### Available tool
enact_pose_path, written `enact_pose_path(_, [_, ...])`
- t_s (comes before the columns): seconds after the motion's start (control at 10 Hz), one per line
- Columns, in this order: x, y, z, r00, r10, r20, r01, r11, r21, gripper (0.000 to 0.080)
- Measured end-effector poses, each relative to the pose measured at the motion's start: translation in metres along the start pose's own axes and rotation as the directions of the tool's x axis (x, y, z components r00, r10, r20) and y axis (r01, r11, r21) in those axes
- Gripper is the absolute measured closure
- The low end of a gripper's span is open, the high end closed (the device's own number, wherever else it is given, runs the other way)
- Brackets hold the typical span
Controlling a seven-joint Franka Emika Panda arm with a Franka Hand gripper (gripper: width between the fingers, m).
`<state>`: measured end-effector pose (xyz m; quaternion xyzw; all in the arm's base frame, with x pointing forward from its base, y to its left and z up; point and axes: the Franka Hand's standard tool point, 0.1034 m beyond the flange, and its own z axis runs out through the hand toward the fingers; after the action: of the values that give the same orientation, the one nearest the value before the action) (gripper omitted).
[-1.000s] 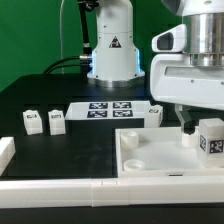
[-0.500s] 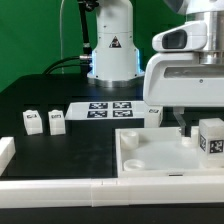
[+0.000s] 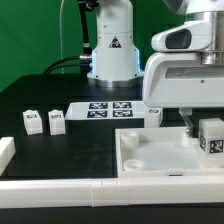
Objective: Assemble one leg
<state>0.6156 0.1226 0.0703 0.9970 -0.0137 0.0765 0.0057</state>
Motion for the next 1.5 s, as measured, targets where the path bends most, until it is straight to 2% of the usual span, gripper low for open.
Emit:
enact_pose_path(0.1, [0.0,0.0,0.0,1.0,0.004,0.0,-0.004,1.0,0.0,0.0511])
enact_pose_path(0.3, [0.0,0.0,0.0,0.999,0.052,-0.001,-0.052,0.999,0.0,0.051])
enact_pose_path(0.4, [0.0,0.0,0.0,0.99,0.142,-0.002,-0.142,0.99,0.001,0.051])
enact_pose_path(0.5, [0.0,0.003,0.0,0.941,0.339,-0.008,-0.339,0.941,-0.011,0.051])
enact_pose_path(0.7, [-0.002,0.022,0.0,0.839,0.544,-0.021,-0.544,0.838,-0.045,0.051])
enact_pose_path(0.8, [-0.005,0.03,0.0,0.731,0.682,-0.039,-0.683,0.728,-0.068,0.0502])
enact_pose_path(0.9, [-0.006,0.037,0.0,0.697,0.714,-0.057,-0.716,0.693,-0.078,0.0502])
enact_pose_path(1.1, [-0.012,0.048,-0.001,0.565,0.82,-0.089,-0.824,0.558,-0.098,0.0494])
enact_pose_path(1.2, [-0.013,0.051,-0.001,0.57,0.816,-0.093,-0.821,0.561,-0.106,0.0488])
enact_pose_path(1.3, [-0.013,0.051,-0.001,0.57,0.816,-0.093,-0.821,0.561,-0.104,0.0431])
enact_pose_path(1.4, [-0.013,0.051,-0.001,0.57,0.816,-0.093,-0.821,0.562,-0.104,0.0431])
enact_pose_path(1.5, [-0.013,0.051,-0.001,0.57,0.816,-0.093,-0.821,0.562,-0.104,0.0253])
